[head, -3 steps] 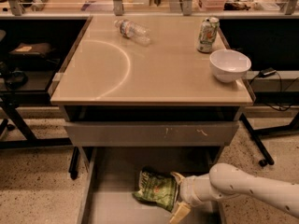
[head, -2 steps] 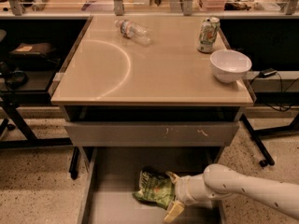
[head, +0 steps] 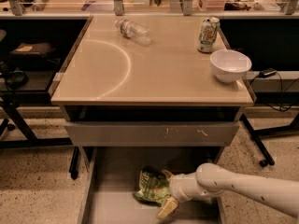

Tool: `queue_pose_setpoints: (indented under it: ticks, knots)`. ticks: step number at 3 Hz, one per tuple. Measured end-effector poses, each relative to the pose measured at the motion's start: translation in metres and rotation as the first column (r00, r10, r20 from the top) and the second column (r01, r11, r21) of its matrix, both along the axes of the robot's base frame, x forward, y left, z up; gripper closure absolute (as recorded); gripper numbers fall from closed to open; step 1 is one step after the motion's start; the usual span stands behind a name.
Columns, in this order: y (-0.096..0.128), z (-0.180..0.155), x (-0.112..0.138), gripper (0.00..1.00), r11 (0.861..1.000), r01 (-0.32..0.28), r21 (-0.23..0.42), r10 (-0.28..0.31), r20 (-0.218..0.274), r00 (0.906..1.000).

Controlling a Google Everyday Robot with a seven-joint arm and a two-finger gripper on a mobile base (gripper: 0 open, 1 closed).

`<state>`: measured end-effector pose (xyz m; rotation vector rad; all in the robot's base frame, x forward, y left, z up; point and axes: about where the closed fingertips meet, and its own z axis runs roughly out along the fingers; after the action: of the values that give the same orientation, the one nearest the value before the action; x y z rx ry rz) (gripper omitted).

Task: Pick green jalapeno chip bag from middle drawer and place on counter

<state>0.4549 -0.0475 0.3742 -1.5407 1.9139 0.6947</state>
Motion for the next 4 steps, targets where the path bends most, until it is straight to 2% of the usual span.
queue_pose_setpoints:
  ticks: [1,2,4]
  knots:
    - [-0.0028,-0.0111,0.0058,0.0,0.998,0.014,-0.063,-0.013,0.007,0.9999]
    - [-0.0024,-0.0123,0.0072,0.19,0.998,0.018,-0.066,-0.017,0.008,0.9998]
    - [-0.0024,-0.0123,0.0072,0.64,0.998,0.018,-0.066,-0.017,0.008,0.9998]
